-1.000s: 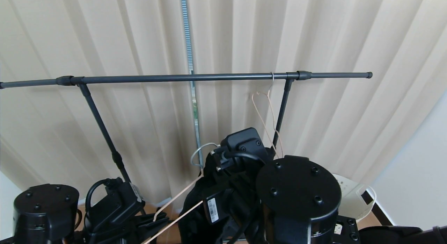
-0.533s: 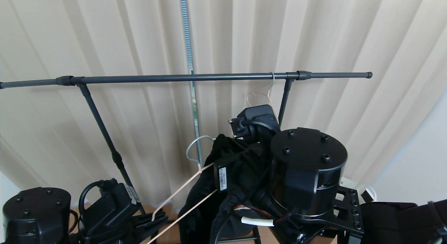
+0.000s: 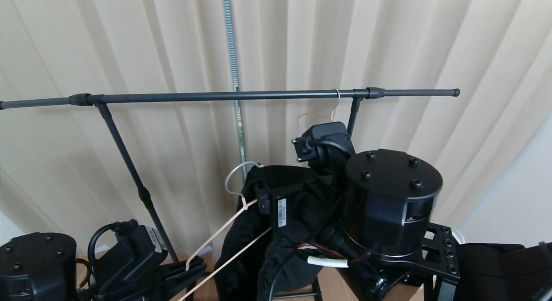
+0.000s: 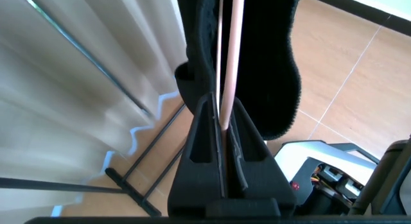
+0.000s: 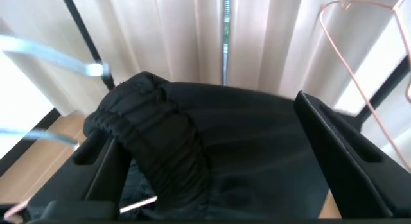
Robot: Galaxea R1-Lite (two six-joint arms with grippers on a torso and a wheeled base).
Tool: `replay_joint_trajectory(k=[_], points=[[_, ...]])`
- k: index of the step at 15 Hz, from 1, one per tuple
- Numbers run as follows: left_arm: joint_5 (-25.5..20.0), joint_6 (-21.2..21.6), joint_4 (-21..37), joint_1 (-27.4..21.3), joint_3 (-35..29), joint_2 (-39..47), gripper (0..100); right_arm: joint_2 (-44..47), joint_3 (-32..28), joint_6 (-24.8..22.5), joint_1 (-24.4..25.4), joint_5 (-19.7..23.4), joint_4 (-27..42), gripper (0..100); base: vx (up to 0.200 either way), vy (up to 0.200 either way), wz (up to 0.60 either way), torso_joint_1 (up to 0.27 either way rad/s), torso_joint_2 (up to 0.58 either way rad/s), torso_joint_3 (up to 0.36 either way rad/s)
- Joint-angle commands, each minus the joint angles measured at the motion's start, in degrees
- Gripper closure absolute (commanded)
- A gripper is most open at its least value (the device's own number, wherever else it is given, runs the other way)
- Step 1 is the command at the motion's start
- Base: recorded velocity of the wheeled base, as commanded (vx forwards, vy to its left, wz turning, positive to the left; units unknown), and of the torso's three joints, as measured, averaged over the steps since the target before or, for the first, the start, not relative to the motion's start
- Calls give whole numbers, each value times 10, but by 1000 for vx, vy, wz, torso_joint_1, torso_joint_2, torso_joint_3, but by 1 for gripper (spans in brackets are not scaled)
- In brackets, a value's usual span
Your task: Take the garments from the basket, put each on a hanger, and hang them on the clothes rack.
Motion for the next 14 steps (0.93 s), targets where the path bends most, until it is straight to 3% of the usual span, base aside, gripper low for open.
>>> replay_joint_trajectory(k=[1,14], points=[[0,-2,-10,1,0,-1,100,2,3,1,9,0,0,0,0,0,0,0,0,0],[0,-55,-16,9,-16,1,100,-1,15,1,19,1,-1,0,0,0,0,0,0,0]])
